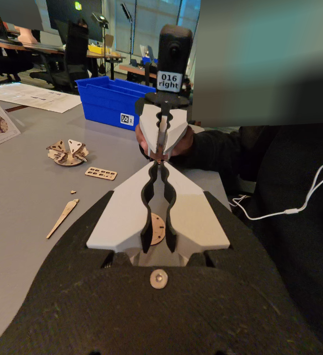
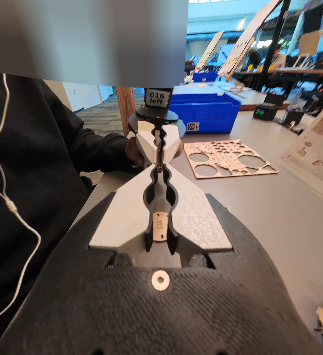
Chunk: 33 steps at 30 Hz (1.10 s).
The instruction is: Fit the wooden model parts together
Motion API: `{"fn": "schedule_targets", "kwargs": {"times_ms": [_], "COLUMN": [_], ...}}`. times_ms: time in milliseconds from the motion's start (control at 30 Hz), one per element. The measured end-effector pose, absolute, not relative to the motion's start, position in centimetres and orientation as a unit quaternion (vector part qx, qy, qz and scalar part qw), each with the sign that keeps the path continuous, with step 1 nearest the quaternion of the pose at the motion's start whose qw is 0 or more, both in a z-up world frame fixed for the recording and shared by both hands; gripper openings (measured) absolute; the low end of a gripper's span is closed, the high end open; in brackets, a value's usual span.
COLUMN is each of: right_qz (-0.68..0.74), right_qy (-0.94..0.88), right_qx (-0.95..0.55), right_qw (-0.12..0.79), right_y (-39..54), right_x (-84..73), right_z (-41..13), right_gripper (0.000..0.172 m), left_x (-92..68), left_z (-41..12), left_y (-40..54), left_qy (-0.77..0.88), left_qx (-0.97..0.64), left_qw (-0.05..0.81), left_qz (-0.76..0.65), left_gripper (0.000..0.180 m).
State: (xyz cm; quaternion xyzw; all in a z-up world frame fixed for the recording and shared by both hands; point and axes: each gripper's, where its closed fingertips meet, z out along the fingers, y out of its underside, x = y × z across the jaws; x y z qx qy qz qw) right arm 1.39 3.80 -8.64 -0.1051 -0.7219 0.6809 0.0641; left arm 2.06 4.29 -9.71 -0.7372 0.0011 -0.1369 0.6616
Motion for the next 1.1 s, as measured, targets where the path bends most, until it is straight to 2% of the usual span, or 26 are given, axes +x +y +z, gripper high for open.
{"fn": "schedule_targets", "kwargs": {"times_ms": [333,1100], "right_qz": [0.655,0.656], "right_qy": [-0.744,-0.746], "right_qx": [-0.130,-0.113], "right_qw": [-0.013,0.003], "right_y": [3.5,3.4], "right_x": [1.5,1.9], "right_z": [-10.6,-10.3], "right_gripper": [0.005,0.001], "left_x": [2.1,2.5], "left_z": [-10.5,-10.6], "left_y": [4.4,4.5], "left_qy": [0.005,0.013], "left_qx": [-0.751,-0.752], "left_qw": [0.647,0.644], "left_qz": [-0.131,-0.140], "left_gripper": [0.000,0.000]}}
